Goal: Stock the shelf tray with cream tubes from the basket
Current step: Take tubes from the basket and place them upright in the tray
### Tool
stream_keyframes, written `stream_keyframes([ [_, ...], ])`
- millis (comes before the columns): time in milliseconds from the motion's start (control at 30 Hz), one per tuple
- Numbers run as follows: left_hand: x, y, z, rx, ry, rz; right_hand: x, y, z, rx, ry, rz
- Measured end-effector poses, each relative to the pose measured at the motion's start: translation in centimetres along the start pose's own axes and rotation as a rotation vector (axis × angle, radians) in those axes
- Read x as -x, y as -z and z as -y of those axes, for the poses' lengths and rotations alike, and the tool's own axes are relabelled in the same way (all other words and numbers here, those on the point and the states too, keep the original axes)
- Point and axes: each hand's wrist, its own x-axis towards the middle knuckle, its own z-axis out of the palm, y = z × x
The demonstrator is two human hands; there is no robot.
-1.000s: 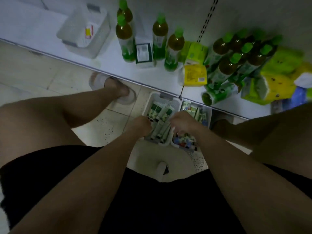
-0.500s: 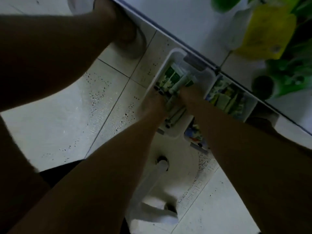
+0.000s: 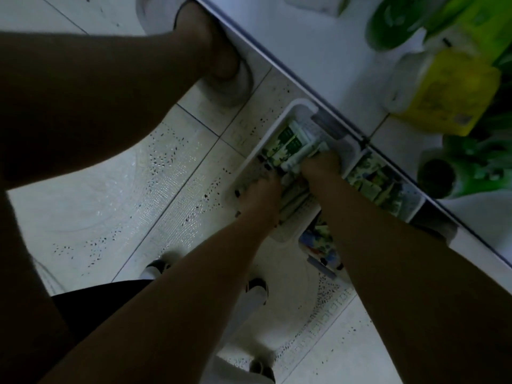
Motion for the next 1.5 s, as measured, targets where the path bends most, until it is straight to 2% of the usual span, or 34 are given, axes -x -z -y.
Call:
stream_keyframes([
  [100,0.1,1.2,-0.2,-0.004,-0.043,0.048,1.5,1.3,-0.1,-0.193,0.056,0.01],
  [300,2.9,6.7,-1.7,0.021,-0.203,-0.041,8.0,8.0,0.1,-0.51,0.144,0.091],
  [467,6.8,12.5,-3.5,0.011,-0.349,-0.15,14.5,13.7,1.6,-0.699,0.3,0.043],
  [600,11.2,18.5,-4.6,0.045,-0.398,-0.248,20.3,17.5,1.7,-0.611,0.439,0.013],
  [767,18.1,26.5,-8.4,0.235,-0.476,-0.407,27.6,22.3,1.5,-0.57,0.601,0.036],
  [933,26.2,34.3,-13.0,0.29,-0.674,-0.635,35.9,27.4,1.7,-0.547,0.838,-0.1],
  [1100,33.9,39.7,-16.0,0.44,-0.897,-0.641,42.1,32.1,2.2,-0.541,1.013,-0.214],
  [1233,39.0,43.1,-18.4,0.363,-0.978,-0.679,46.6,36.0,2.6,-0.488,1.12,-0.273],
  [1333,42.0,45.1,-20.8,0.277,-1.031,-0.647,49.3,38.8,2.9,-0.407,1.198,-0.35],
  [1500,45.0,47.7,-24.9,0.18,-1.144,-0.659,52.6,43.2,3.5,-0.319,1.247,-0.496],
])
